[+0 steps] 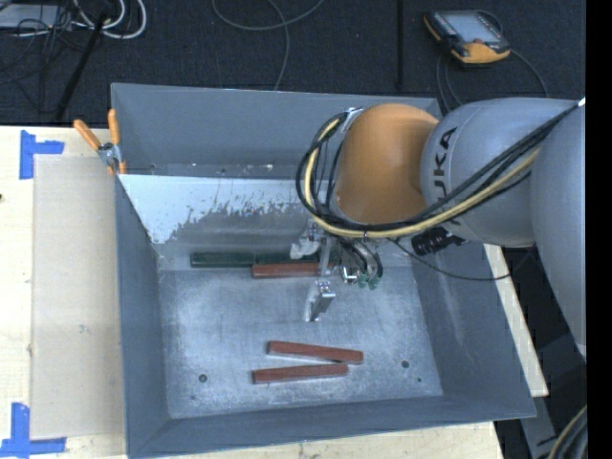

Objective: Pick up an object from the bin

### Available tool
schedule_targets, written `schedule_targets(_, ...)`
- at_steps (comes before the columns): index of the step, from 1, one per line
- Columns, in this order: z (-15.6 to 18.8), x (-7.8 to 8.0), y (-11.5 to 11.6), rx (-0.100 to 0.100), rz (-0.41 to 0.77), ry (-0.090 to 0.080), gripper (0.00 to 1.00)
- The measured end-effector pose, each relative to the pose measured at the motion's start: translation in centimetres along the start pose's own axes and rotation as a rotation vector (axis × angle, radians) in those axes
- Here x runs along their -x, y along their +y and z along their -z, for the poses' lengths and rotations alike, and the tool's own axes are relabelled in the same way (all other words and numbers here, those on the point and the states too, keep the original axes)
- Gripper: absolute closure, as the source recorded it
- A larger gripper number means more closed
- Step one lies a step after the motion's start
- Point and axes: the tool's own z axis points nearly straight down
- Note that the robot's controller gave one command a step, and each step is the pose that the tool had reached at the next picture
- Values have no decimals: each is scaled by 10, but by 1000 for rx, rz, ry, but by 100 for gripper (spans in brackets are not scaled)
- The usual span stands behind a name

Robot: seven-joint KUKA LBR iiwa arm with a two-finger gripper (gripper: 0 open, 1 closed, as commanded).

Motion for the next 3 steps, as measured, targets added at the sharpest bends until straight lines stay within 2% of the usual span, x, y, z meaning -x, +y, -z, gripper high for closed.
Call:
schedule_targets(1, 2, 0, 0, 0, 0, -2, 0)
schedule_targets(2, -12, -5, 0, -1, 45, -17, 0)
schedule_targets(3, -44, -51, 18, -1, 213, -4, 0)
